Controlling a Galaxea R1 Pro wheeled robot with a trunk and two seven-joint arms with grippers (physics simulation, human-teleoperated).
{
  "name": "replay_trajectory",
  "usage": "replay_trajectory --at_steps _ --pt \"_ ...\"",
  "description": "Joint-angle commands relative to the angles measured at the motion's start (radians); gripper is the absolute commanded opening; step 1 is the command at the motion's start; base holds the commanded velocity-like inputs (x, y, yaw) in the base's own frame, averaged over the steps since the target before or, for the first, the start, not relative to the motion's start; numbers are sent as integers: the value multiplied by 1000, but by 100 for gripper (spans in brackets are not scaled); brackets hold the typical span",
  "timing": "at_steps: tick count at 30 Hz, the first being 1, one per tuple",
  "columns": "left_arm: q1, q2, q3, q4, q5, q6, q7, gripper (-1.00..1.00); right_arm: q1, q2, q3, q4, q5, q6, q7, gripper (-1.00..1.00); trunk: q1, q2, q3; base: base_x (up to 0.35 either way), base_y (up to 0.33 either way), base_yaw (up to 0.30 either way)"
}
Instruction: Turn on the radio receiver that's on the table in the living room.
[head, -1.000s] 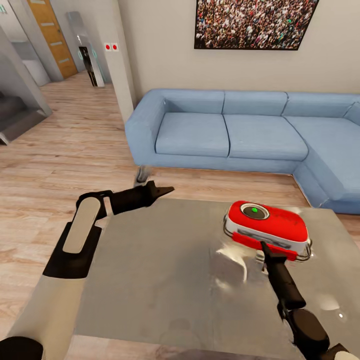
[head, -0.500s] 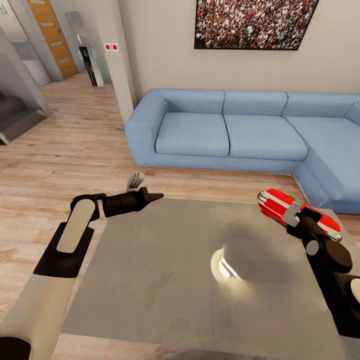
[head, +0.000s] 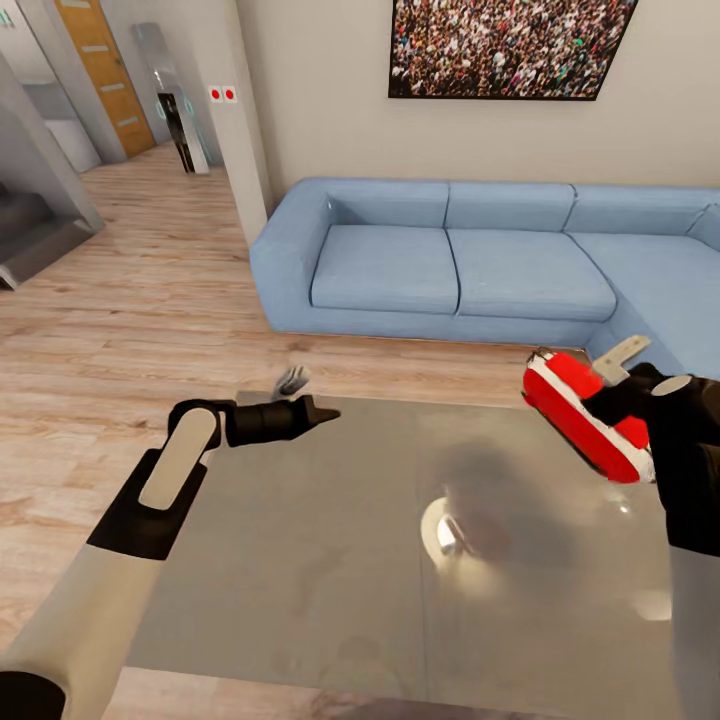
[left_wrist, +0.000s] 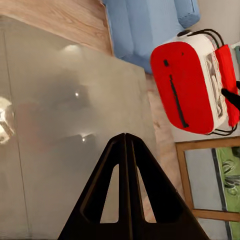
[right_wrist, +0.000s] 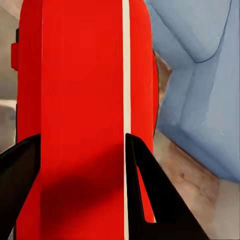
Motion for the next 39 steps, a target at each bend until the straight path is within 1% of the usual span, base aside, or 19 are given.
replay_trajectory --at_steps 1,3,4,5,6,9,10,11,12,14,16,19,21,23,25,29,35,39 --pt "0 0 -1 5 -2 0 0 -100 -12 -1 -2 0 4 12 22 -100 0 0 0 0 0 0" --pt "0 -2 -3 24 -18 0 0 -100 -53 -9 -9 1 4 73 99 -100 0 0 0 0 0 0" --pt "0 -3 -4 28 -23 -1 0 -100 -62 -15 -12 1 5 88 117 -100 0 0 0 0 0 0" --pt "0 -7 -4 38 -37 -1 0 -100 -80 -28 -17 1 4 121 155 -100 0 0 0 0 0 0" --pt "0 -9 -4 43 -45 -1 0 -100 -87 -35 -19 1 4 138 174 -100 0 0 0 0 0 0" --pt "0 -32 -4 69 -89 -3 -1 -100 -118 -84 -25 1 3 256 284 -100 0 0 0 0 0 0" --pt "0 -37 -4 73 -94 -3 -1 -100 -121 -92 -25 1 3 274 295 -100 0 0 0 0 0 0" --pt "0 -47 -4 81 -104 -3 -1 -100 -124 -105 -26 1 2 305 310 -100 0 0 0 0 0 0" --pt "0 -56 -5 87 -111 -3 -1 -100 -126 -113 -26 1 1 320 321 -100 0 0 0 0 0 0" --pt "0 -65 -5 93 -119 -4 -2 -100 -128 -122 -27 1 -6 320 330 -100 0 0 0 0 0 0" --pt "0 -71 -5 95 -125 -4 -2 -100 -129 -130 -26 1 -27 320 337 -100 0 0 0 0 0 0" --pt "0 -73 -3 95 -129 -4 -2 -100 -130 -140 -23 2 -50 320 340 -100 0 0 0 0 0 0" --pt "0 -74 -3 96 -130 -5 -2 -100 -130 -149 -18 5 -73 320 342 -100 0 0 0 0 0 0" --pt "0 -75 -10 97 -130 -7 -2 -100 -130 -154 -16 7 -89 320 342 -100 0 0 0 0 0 0" --pt "0 -75 -26 99 -130 -9 -1 -100 -129 -159 -14 11 -102 320 343 -100 0 0 0 0 0 0" --pt "0 -75 -47 100 -130 -10 0 -100 -114 -155 -10 17 -111 320 344 -100 0 0 0 0 0 0" --pt "0 -75 -54 102 -129 -9 -1 -100 -71 -144 -9 20 -116 320 345 -100 0 0 0 0 0 0" --pt "0 -75 -55 101 -129 -9 -1 -100 -47 -142 -9 21 -120 320 346 -100 0 0 0 0 0 0"
